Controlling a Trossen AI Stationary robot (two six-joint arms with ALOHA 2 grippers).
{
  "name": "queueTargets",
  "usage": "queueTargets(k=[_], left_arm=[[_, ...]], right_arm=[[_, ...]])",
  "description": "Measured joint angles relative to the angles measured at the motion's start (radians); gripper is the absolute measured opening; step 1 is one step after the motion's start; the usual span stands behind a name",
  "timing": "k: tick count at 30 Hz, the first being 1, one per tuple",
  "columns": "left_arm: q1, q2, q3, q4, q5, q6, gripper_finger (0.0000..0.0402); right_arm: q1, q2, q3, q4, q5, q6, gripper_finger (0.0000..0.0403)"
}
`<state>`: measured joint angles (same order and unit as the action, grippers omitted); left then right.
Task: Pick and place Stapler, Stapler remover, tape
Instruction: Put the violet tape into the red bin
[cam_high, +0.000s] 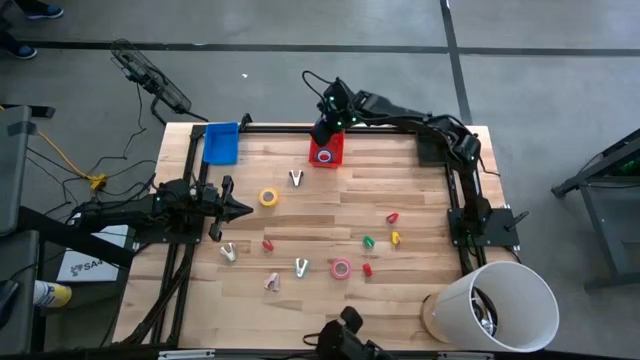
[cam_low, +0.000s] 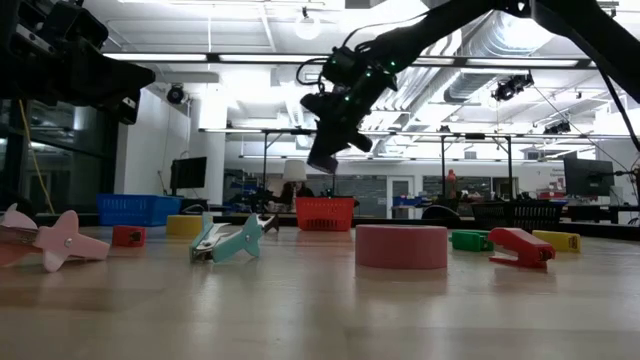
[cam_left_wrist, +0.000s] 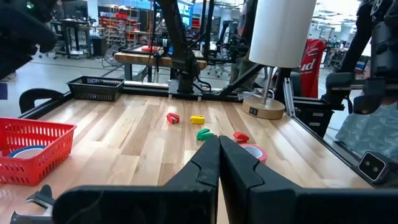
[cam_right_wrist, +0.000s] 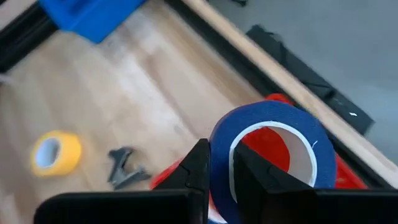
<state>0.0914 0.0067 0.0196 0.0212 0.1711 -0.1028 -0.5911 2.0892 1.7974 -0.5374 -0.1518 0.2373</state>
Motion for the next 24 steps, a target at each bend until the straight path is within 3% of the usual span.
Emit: queueTargets(k=[7,24], left_arm=[[0.000,0.000,0.000,0.000,0.000,0.000,0.0001],[0.000,0.000,0.000,-0.001,0.000,0.000,0.0001]], right_arm=[[0.005,0.012,-0.015,0.025,0.077,0.150,0.0034],[0.001,0.129,-0.015,0.032,0.082,0.266,0.0036]])
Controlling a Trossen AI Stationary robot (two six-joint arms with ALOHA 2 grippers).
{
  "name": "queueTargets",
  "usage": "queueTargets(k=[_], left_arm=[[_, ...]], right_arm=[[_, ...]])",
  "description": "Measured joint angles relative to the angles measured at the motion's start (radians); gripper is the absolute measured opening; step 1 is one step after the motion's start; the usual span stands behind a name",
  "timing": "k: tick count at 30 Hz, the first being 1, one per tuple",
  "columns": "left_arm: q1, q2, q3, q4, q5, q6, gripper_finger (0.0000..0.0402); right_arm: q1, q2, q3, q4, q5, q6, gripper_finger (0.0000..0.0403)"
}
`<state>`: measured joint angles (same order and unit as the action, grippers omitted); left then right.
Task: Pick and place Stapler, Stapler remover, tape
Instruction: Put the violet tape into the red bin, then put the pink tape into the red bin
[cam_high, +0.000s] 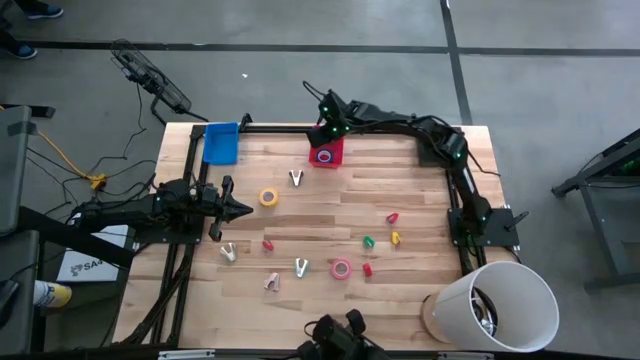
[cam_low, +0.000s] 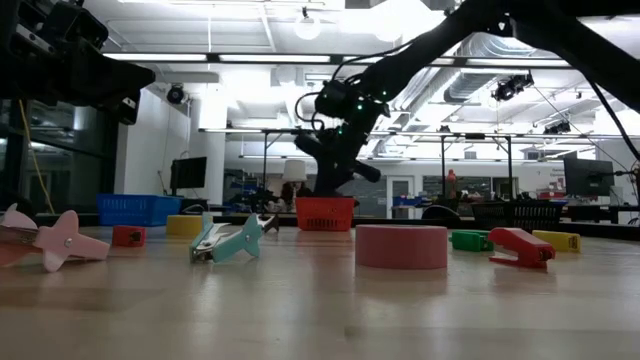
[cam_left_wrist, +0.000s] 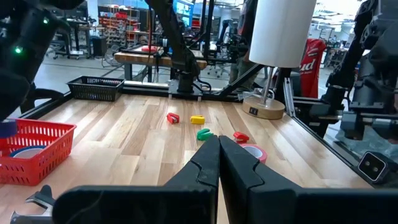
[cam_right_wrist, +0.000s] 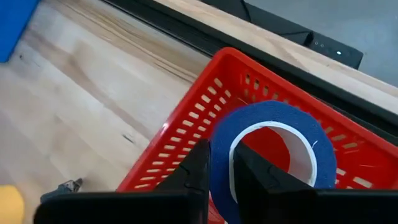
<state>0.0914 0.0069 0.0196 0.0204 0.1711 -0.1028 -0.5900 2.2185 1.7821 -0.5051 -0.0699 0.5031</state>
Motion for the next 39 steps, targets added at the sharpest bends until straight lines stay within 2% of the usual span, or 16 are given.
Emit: queueTargets(k=[4,17,25,31,39], left_arm=[[0.000,0.000,0.000,0.000,0.000,0.000,0.0001],[0.000,0.000,0.000,0.000,0.000,0.000,0.0001],[0.000,0.000,0.000,0.000,0.000,0.000,0.0001],[0.000,0.000,0.000,0.000,0.000,0.000,0.0001],[0.000,0.000,0.000,0.000,0.000,0.000,0.0001]], right_arm=[[0.000,0.023,0.000,-0.011,-0.027,0.017,0.0037],[0.001,0.028,0.000,-0.008,0.010,0.020,0.0078],[0.001,0.028,0.001,-0.013,0.007,0.016,0.0145],[-0.007,0.027,0.001,-0.026,-0.047,0.011,0.0191],[-0.033,-0.036,0.001,-0.076,-0.070,-0.050,0.0193]])
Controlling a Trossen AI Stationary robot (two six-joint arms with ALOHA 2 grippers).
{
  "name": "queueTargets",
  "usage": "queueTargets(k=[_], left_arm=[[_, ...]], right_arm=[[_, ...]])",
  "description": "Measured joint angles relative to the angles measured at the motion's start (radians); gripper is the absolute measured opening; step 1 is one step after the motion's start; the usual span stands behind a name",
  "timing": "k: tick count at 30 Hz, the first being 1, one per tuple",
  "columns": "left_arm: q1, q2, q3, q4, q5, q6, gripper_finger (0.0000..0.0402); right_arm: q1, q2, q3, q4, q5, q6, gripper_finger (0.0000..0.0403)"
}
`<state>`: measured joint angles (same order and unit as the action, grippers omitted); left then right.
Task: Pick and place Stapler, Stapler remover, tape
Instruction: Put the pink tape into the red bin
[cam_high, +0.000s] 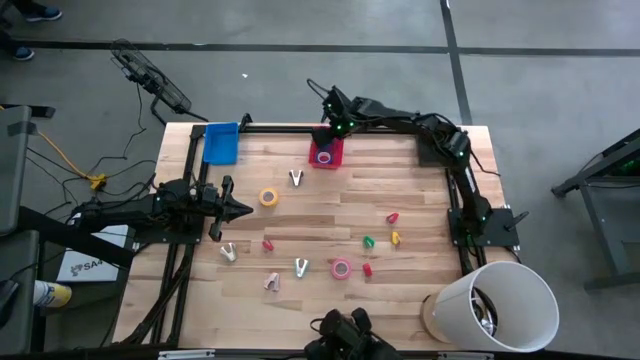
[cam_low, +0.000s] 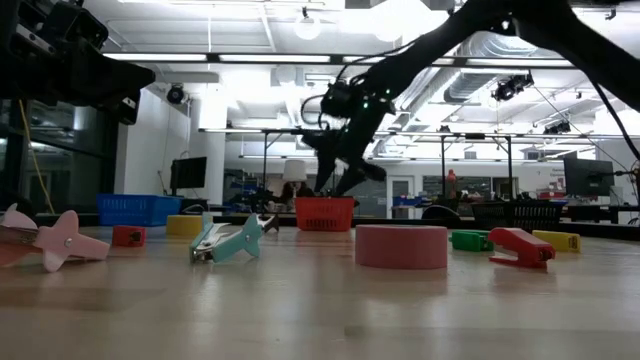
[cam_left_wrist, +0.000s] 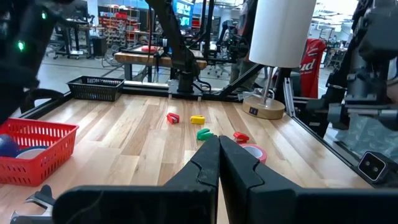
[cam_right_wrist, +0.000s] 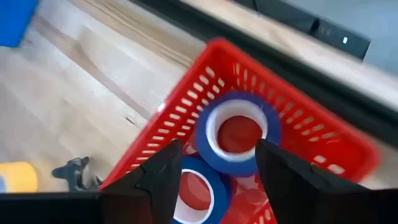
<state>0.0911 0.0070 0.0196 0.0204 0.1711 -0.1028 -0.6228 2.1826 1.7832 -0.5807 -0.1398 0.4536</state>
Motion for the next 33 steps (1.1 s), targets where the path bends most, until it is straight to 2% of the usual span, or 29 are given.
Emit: queueTargets(k=[5,7,11,16,26,33], left_arm=[[0.000,0.000,0.000,0.000,0.000,0.000,0.0001],[0.000,0.000,0.000,0.000,0.000,0.000,0.0001],[0.000,0.000,0.000,0.000,0.000,0.000,0.0001],[0.000,0.000,0.000,0.000,0.000,0.000,0.0001],[0.000,0.000,0.000,0.000,0.000,0.000,0.0001],[0.000,0.000,0.000,0.000,0.000,0.000,0.0001]], right_arm=[[-0.006,-0.059,0.000,-0.053,-0.002,-0.081,0.0193],[-0.006,-0.087,0.000,-0.097,-0.035,-0.142,0.0193],[0.005,-0.132,0.000,-0.240,-0.117,-0.259,0.0193],[0.044,-0.182,0.000,-0.390,-0.110,-0.382,0.0193],[0.183,-0.211,0.000,-0.505,-0.110,-0.500,0.0193],[0.323,-0.211,0.000,-0.547,-0.077,-0.515,0.0193]])
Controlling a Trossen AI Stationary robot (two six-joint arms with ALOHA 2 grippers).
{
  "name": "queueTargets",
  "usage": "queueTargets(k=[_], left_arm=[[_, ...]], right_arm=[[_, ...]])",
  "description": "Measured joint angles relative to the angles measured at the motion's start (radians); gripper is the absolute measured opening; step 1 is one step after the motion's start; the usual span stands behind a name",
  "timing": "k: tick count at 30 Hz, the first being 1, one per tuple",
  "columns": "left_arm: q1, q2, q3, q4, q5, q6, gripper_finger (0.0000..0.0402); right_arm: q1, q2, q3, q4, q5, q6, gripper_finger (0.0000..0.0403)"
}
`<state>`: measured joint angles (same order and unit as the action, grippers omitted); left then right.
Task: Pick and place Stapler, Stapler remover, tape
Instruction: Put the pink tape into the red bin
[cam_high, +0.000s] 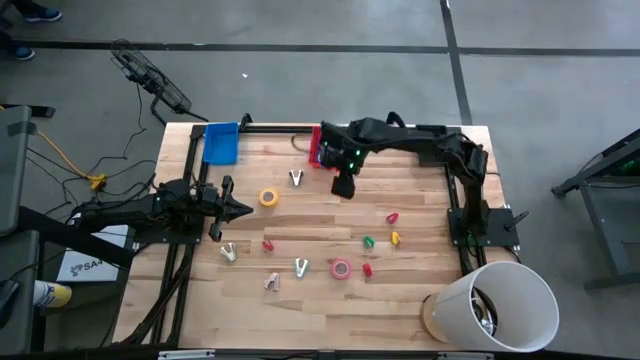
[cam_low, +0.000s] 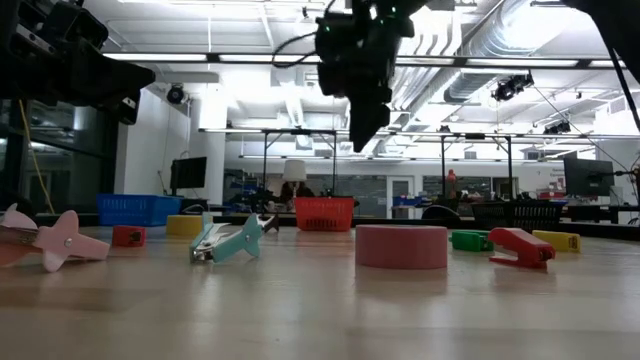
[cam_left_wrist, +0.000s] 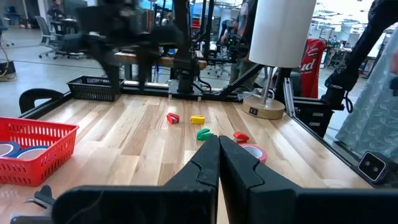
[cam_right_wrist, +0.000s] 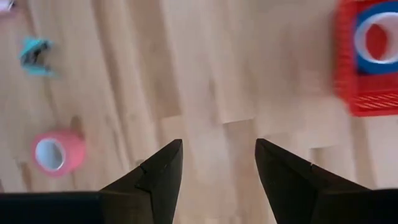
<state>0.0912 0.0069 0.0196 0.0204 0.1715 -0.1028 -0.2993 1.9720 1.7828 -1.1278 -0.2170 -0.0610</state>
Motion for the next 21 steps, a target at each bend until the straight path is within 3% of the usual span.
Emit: queueTargets(k=[10,21], left_arm=[[0.000,0.000,0.000,0.000,0.000,0.000,0.0001],[0.000,0.000,0.000,0.000,0.000,0.000,0.0001]], right_arm=[[0.249,0.000,-0.133,0.017,0.052,0.085,0.0193],[0.445,0.001,-0.353,0.223,0.072,0.401,0.0193]])
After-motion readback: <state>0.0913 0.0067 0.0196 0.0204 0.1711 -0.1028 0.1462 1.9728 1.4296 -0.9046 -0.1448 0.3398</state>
